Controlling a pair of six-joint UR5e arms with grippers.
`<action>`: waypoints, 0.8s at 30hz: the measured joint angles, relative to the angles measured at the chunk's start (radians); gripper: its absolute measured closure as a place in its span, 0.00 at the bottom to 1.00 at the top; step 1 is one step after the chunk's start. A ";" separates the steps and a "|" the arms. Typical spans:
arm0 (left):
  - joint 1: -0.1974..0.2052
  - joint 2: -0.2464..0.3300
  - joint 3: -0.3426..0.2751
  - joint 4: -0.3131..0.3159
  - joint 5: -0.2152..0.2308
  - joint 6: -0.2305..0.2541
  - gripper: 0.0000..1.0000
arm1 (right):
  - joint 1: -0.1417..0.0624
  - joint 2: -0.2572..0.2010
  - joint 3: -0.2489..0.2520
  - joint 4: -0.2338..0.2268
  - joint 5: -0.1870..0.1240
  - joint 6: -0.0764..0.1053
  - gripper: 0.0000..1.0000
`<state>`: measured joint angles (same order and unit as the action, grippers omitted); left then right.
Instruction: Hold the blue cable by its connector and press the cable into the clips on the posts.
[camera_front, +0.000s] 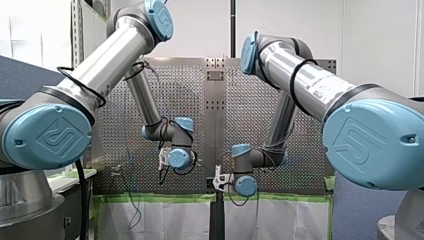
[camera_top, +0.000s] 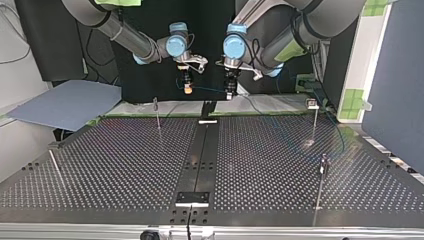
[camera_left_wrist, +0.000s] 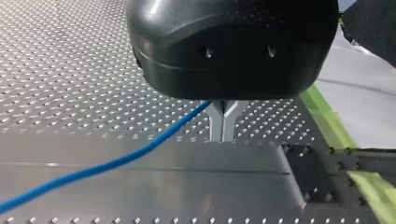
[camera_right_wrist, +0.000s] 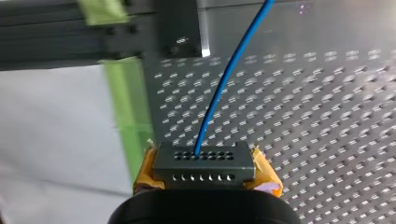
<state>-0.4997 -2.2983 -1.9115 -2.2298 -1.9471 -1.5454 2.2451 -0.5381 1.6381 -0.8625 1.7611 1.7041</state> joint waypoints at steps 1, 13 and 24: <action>-0.003 -0.009 0.001 0.009 0.000 0.000 1.00 | -0.002 0.007 0.010 -0.010 -0.001 0.004 0.98; -0.057 -0.117 0.054 0.050 -0.010 0.014 1.00 | -0.089 0.031 0.112 -0.112 -0.045 -0.004 0.98; -0.124 -0.180 0.117 0.027 -0.035 0.018 1.00 | -0.187 -0.049 0.211 -0.211 -0.141 -0.015 0.98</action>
<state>-0.6232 -2.4784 -1.7941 -2.2025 -1.9819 -1.5274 2.0577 -0.5874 1.8488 -1.0731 1.6201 1.6887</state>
